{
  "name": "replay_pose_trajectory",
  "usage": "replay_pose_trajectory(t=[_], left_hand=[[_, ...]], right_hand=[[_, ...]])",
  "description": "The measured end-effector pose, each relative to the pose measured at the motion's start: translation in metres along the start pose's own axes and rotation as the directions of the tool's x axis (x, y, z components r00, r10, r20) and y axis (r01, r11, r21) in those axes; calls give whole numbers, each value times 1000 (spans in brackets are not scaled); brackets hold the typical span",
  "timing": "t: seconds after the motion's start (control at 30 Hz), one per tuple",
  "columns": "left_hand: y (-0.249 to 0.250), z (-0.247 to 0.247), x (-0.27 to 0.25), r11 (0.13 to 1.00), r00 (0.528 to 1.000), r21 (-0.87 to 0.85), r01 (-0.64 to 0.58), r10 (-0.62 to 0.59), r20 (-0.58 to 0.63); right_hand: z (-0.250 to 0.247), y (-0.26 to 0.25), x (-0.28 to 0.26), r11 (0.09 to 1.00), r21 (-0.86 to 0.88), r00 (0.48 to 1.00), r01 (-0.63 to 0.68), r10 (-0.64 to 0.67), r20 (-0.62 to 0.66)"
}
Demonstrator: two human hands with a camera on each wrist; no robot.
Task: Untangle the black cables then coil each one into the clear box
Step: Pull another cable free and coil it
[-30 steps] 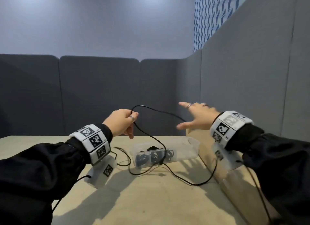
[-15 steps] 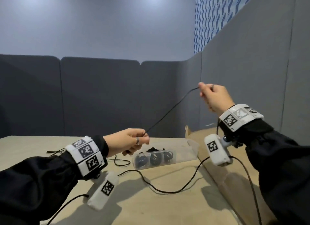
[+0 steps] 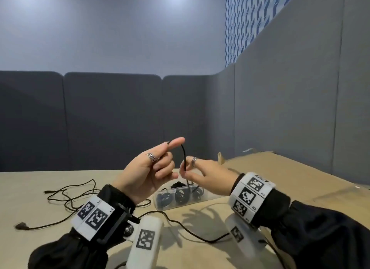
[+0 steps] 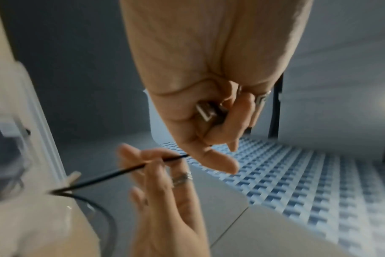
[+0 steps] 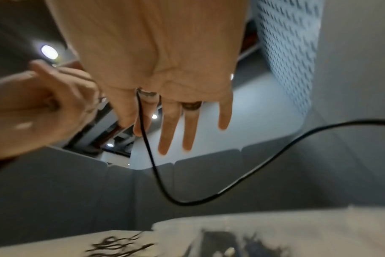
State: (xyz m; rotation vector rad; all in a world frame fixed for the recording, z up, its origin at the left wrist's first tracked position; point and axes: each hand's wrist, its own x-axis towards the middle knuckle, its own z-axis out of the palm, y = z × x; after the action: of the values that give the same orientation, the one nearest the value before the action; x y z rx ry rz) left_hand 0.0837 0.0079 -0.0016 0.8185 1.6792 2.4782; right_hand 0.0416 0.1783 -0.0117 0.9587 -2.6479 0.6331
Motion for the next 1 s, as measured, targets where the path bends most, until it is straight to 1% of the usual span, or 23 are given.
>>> replay_pose_trajectory(t=[0.07, 0.13, 0.2, 0.27, 0.3, 0.33, 0.37, 0.4, 0.43, 0.47, 0.5, 0.53, 0.57, 0.6, 0.67, 0.7, 0.73, 0.77, 0.83, 0.87, 0.9, 0.97, 1.0], left_hand=[[-3, 0, 5, 983, 991, -136, -127, 120, -56], [-5, -7, 10, 956, 965, -160, -244, 225, -132], [-7, -19, 14, 955, 941, -61, -292, 275, -195], [-10, -32, 16, 938, 920, 217, -272, 319, -226], [-11, -38, 16, 876, 904, 414, -246, 361, -228], [-13, -45, 17, 771, 889, 600, -215, 409, -207], [-15, -51, 18, 636, 888, 750, -182, 433, -152], [-17, -56, 19, 484, 909, 866, -129, 407, -91], [-17, -58, 20, 353, 943, 934, -63, 328, -61], [-17, -57, 20, 287, 972, 958, -1, 225, -67], [-18, -55, 19, 319, 990, 947, 45, 110, -84], [-18, -50, 18, 429, 997, 900, 78, -9, -82], [-17, -42, 15, 559, 994, 823, 96, -100, -47], [-16, -36, 12, 666, 988, 740, 100, -156, 7], [-13, -22, 8, 838, 977, 537, 98, -183, 107], [-11, -20, 7, 904, 973, 416, 95, -172, 152], [-10, -18, 8, 947, 973, 313, 72, -136, 187], [-9, -18, 8, 973, 976, 229, 21, -69, 207], [-8, -20, 10, 993, 986, 78, -94, 82, 146], [-9, -24, 12, 992, 990, 6, -123, 122, 66], [-12, -28, 15, 988, 989, -45, -145, 145, -7], [-15, -38, 20, 977, 972, -39, -209, 203, -123], [-16, -43, 23, 970, 957, 9, -241, 239, -162]], right_hand=[[14, -11, -1, 966, 257, 991, 24, -57, 122], [24, -20, -6, 867, 495, 942, -59, -115, 315], [28, -23, -12, 822, 551, 889, -145, -136, 437], [25, -25, -19, 867, 475, 862, -147, -123, 492], [22, -25, -22, 898, 419, 854, -132, -111, 508], [17, -25, -25, 921, 368, 847, -131, -89, 524], [12, -24, -26, 938, 321, 847, -129, -63, 527], [7, -23, -25, 956, 273, 864, -111, -43, 502], [1, -21, -23, 978, 202, 903, -59, -34, 428], [-7, -18, -19, 994, 108, 954, 10, -42, 298], [-15, -14, -14, 997, 26, 989, 73, -76, 129], [-23, -8, -7, 994, -9, 993, 108, -109, -48], [-30, -2, -1, 994, 27, 975, 110, -102, -198], [-34, 3, 4, 990, 96, 950, 102, -68, -304], [-35, 10, 15, 984, 167, 913, 66, 8, -408], [-32, 13, 20, 985, 168, 913, 43, 30, -406], [-26, 13, 24, 986, 167, 930, 24, 40, -366], [-17, 11, 26, 984, 181, 959, 8, 43, -281], [7, 5, 25, 963, 269, 999, -34, 34, 3], [19, 2, 21, 937, 342, 987, -72, 17, 162], [30, -1, 17, 900, 421, 955, -114, -17, 296], [42, -6, 8, 804, 563, 874, -193, -120, 471], [44, -5, 5, 793, 569, 827, -217, -160, 538]])
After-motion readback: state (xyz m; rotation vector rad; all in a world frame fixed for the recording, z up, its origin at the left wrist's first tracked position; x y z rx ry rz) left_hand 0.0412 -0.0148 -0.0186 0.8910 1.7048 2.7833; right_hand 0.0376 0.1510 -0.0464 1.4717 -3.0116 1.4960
